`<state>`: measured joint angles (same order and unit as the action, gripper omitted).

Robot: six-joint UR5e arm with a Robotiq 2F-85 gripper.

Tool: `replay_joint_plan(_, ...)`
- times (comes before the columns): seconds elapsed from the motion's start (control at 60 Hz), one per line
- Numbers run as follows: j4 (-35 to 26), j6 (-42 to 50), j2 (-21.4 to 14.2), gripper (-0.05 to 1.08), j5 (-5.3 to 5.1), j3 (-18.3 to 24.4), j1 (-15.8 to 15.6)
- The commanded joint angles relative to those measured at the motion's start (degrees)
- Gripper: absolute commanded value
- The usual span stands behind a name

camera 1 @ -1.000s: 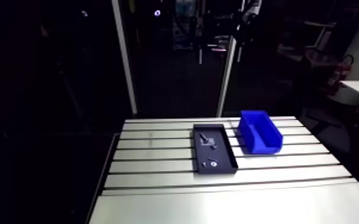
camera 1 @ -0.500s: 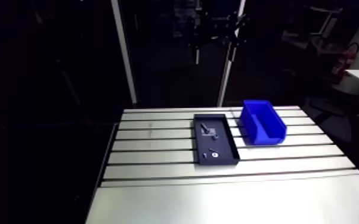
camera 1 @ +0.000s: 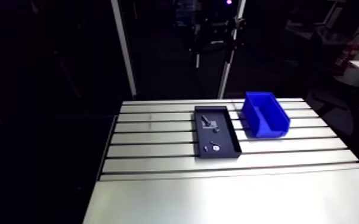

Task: Pick up the M10 bolt from the tray and put it into the blue bin.

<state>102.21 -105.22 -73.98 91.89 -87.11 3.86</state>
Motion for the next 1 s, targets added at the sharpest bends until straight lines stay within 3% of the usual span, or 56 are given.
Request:
replay_joint_plan(0.017, 2.8, -1.5, 1.4, 0.01, 0.08, -1.9, 0.0)
replay_joint_plan(0.333, 6.1, -3.2, 4.4, 0.02, 0.17, -2.9, 0.3)
replay_joint_plan(0.5, 7.1, -4.5, 5.8, 0.08, 0.26, -3.0, 0.4)
replay_joint_plan(0.7, 8.5, -4.9, 7.7, 0.27, 0.19, -2.9, 0.5)
replay_joint_plan(1.0, 8.6, -6.1, 10.0, 0.43, 0.35, -3.4, 0.5)
